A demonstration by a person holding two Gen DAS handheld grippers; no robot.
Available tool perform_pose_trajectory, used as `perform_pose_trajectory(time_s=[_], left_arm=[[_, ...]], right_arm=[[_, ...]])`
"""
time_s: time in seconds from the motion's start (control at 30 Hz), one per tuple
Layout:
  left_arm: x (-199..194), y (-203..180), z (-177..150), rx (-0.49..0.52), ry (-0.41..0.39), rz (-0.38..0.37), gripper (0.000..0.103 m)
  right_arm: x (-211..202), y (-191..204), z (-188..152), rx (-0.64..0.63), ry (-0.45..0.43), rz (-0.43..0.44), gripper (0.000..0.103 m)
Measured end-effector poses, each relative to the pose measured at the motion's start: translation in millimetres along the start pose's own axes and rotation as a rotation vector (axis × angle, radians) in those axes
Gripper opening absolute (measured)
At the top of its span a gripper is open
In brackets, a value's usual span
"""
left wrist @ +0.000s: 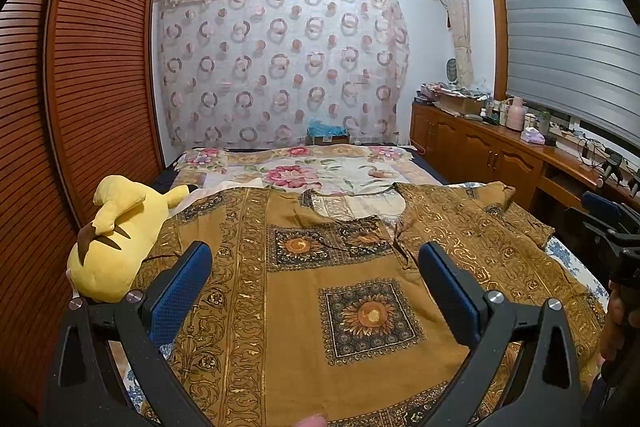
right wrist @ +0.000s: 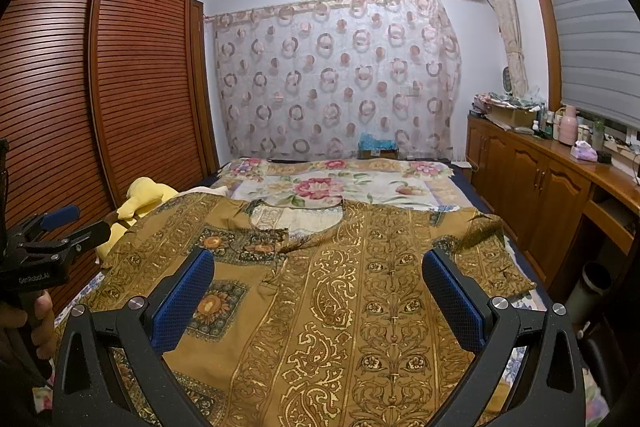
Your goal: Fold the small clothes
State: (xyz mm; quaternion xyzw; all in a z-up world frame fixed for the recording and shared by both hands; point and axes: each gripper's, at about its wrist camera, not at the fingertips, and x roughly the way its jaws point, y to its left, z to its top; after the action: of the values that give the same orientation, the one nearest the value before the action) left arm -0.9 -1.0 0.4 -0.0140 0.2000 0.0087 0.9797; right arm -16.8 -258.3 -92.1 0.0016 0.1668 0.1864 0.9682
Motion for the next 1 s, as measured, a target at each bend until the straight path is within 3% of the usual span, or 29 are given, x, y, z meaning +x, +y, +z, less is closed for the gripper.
perform_pose_trajectory(time_s=[1.0], left_arm=[[0.7, -1.8, -0.5, 0.006, -0.003, 0.003, 0.103]], right_arm=[[0.1, -0.6, 0.6, -0.003, 0.003, 0.003, 0.103]])
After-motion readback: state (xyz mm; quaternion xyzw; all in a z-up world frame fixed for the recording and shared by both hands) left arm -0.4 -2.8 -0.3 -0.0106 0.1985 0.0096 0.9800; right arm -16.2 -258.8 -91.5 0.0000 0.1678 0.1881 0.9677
